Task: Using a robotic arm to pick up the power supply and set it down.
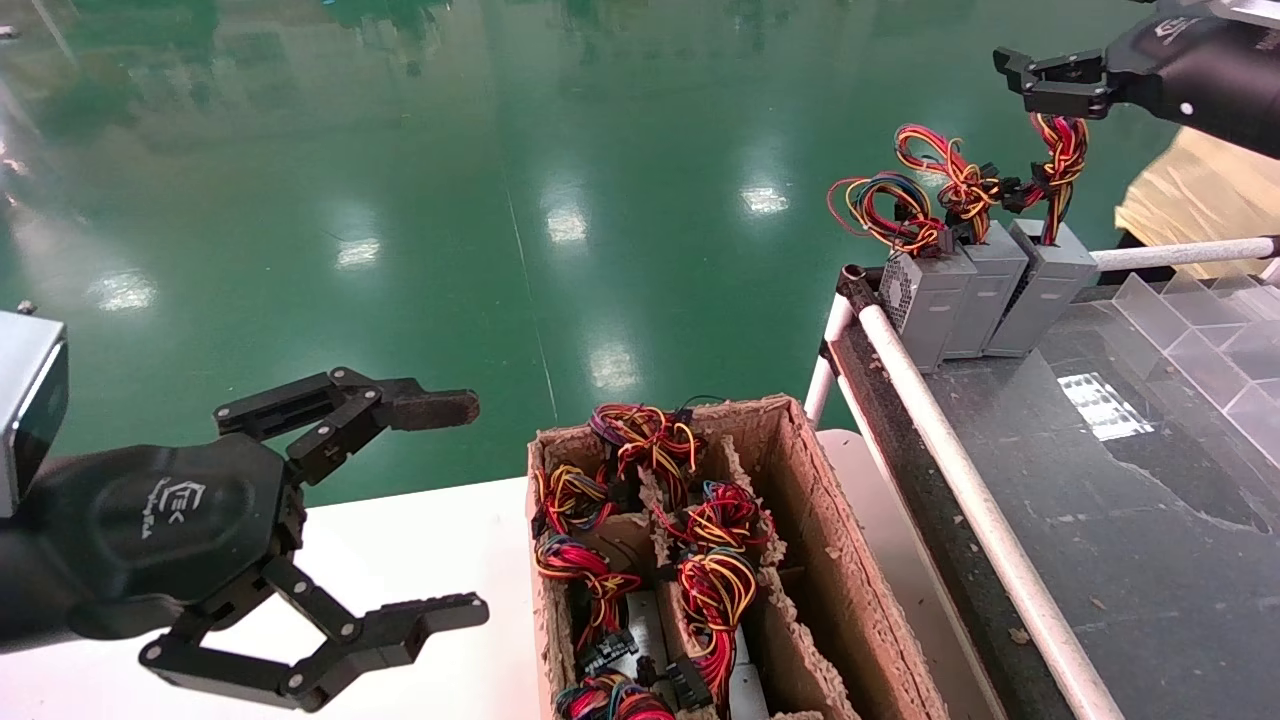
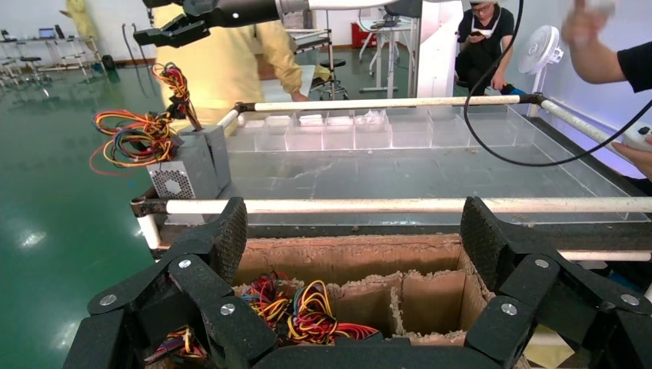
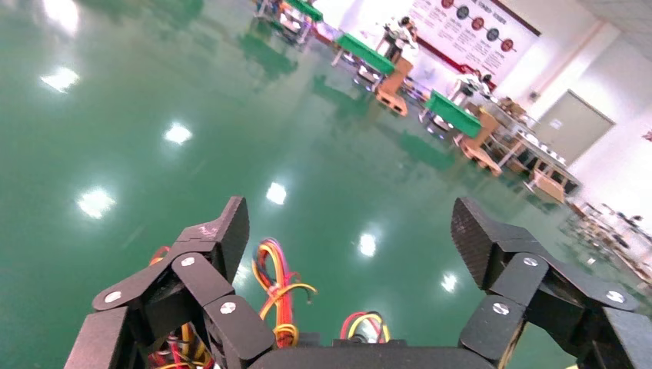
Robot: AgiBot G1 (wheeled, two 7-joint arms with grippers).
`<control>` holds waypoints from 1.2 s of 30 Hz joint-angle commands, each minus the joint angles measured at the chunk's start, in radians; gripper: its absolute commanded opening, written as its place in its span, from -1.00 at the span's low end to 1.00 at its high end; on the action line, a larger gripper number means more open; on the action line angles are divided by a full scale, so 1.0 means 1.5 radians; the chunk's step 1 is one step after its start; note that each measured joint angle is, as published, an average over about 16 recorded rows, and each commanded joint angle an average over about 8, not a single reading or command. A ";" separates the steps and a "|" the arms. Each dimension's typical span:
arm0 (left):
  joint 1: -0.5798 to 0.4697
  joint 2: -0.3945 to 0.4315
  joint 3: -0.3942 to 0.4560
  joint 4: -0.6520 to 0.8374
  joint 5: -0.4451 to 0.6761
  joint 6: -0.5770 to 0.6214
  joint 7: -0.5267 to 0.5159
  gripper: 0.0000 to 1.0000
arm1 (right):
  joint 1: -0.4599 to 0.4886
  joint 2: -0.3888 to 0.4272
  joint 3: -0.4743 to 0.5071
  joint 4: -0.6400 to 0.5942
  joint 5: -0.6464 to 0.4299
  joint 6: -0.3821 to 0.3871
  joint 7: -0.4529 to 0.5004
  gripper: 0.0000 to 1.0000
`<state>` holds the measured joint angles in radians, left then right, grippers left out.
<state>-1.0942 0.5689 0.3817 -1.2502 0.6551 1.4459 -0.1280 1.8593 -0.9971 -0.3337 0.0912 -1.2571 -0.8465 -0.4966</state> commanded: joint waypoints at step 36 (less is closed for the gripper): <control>0.000 0.000 0.000 0.000 0.000 0.000 0.000 1.00 | -0.346 0.170 0.024 0.526 0.232 -0.287 0.302 1.00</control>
<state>-1.0942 0.5689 0.3818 -1.2501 0.6550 1.4458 -0.1280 1.3614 -0.7519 -0.2991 0.8484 -0.9225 -1.2598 -0.0618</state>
